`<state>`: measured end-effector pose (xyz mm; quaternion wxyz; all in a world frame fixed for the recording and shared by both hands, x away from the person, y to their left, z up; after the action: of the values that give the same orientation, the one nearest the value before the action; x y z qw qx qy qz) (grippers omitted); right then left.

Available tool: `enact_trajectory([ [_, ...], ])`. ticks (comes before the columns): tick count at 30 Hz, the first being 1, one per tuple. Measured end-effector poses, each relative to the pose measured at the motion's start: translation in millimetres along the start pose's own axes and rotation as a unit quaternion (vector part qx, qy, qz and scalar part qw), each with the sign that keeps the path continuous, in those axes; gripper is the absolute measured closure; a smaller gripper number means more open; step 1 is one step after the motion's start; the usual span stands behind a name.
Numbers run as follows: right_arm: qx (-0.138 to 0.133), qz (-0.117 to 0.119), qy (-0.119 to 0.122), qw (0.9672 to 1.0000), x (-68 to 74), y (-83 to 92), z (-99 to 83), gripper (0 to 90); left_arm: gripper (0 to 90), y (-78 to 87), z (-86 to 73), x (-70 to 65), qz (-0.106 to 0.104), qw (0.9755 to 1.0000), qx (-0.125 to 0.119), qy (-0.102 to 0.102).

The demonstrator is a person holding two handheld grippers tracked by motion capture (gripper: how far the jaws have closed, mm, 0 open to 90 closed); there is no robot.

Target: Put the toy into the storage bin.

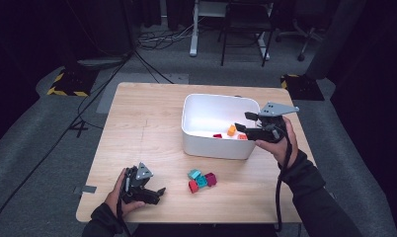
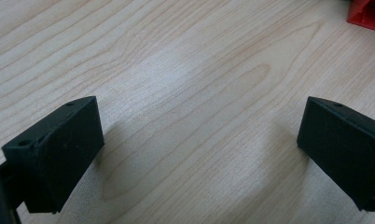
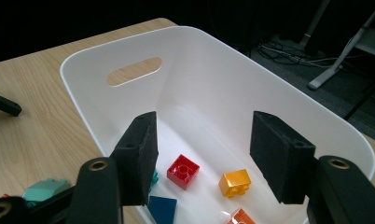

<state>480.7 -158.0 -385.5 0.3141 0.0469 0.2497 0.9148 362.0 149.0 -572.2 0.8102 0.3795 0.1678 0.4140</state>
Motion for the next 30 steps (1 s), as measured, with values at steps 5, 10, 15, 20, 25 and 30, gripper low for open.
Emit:
enact_trajectory([
  [5, -0.011, 0.010, 0.012, 0.9998, 14.0, 11.0, -3.0, 41.9, 0.5, 0.0, 0.0, 0.0, 0.000, 1.0000, 0.000, 0.000],
  [10, -0.021, 0.029, 0.018, 0.9992, 29.1, 20.4, -7.3, 41.4, 0.6, 0.0, 0.0, 0.0, 0.000, 1.0000, 0.000, 0.000],
  [15, -0.031, 0.047, 0.027, 0.9981, 44.6, 29.2, -9.9, 40.7, 0.5, 0.0, 0.0, 0.0, 0.000, 1.0000, 0.000, 0.000],
  [20, -0.026, 0.061, 0.039, 0.9970, 58.4, 29.7, -19.0, 40.4, 0.5, 0.0, 0.0, 0.0, 0.000, 1.0000, 0.000, 0.000],
  [25, -0.018, 0.074, 0.046, 0.9960, 72.7, 24.5, -31.4, 39.8, 0.5, 0.0, 0.0, 0.0, 0.000, 1.0000, 0.000, 0.000],
  [30, -0.007, 0.092, 0.054, 0.9943, 88.6, 14.3, -47.0, 38.7, 0.5, 0.0, 0.0, 0.0, 0.000, 1.0000, 0.000, 0.000],
])
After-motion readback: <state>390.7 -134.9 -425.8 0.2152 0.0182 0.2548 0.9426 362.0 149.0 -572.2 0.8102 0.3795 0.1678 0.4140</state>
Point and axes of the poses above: each handheld gripper's, and its own axes: y roughly backward along the jaws, z roughly out of its top, x roughly to its left, the point moved 9 cm from there along -y, roughly forward along the jaws, and after that the axes turned 5 degrees about z, right-handed, at the moved point
